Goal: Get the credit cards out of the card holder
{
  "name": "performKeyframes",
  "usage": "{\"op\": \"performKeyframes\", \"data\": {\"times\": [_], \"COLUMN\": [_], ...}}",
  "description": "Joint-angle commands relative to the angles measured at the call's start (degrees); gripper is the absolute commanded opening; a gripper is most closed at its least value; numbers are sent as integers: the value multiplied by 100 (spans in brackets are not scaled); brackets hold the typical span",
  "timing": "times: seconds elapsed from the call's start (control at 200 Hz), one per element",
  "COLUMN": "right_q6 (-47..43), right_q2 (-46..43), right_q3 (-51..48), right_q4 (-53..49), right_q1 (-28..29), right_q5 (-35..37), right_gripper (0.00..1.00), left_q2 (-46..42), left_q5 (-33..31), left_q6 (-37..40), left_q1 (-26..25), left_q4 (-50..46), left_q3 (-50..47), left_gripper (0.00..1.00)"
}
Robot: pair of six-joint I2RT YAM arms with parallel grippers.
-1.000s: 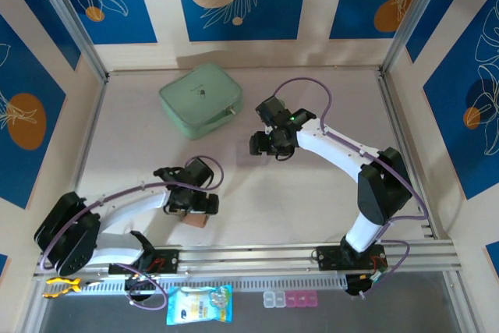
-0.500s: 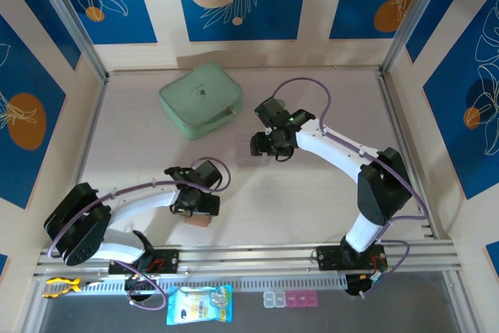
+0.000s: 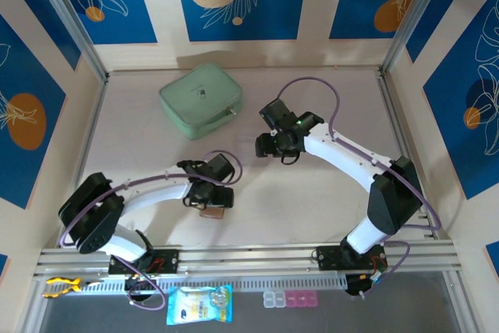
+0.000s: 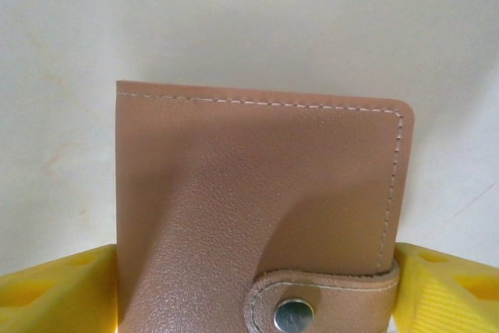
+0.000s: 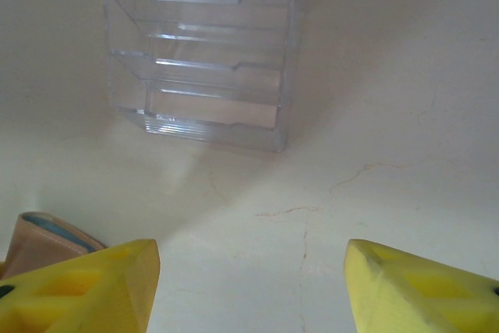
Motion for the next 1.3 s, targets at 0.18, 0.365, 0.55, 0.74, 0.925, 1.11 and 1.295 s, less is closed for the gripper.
{"op": "performKeyframes", "data": {"times": [0.18,0.365,0.55,0.74,0.925,1.11,1.295], "right_q6": [-26,-12,89,180,262,397,588], "right_q2": [-404,-471,-650,-754,-833,-985,-1048], "right_q3": [-267,-293,-411,-434,-501,-635,-931], "right_q4": [-121,-180,-165,-83,-46,100,370], "right_q1": [-150,-166,-173,-159,-140,-77,118], "right_q5": [91,75,-11,-200,-322,-540,-832], "right_gripper": [65,65,65,65,65,65,61], "left_q2": [782,891,703,507,274,72,-398], "left_q5": [545,804,1004,1061,1073,990,729], "left_q6": [-121,-164,-251,-349,-463,-507,-529], "left_q1": [-100,-162,-267,-360,-368,-368,-335], "left_q4": [303,387,376,310,397,430,518], "left_q3": [615,692,696,627,467,306,51], "left_gripper": [82,87,89,86,79,77,77]}}
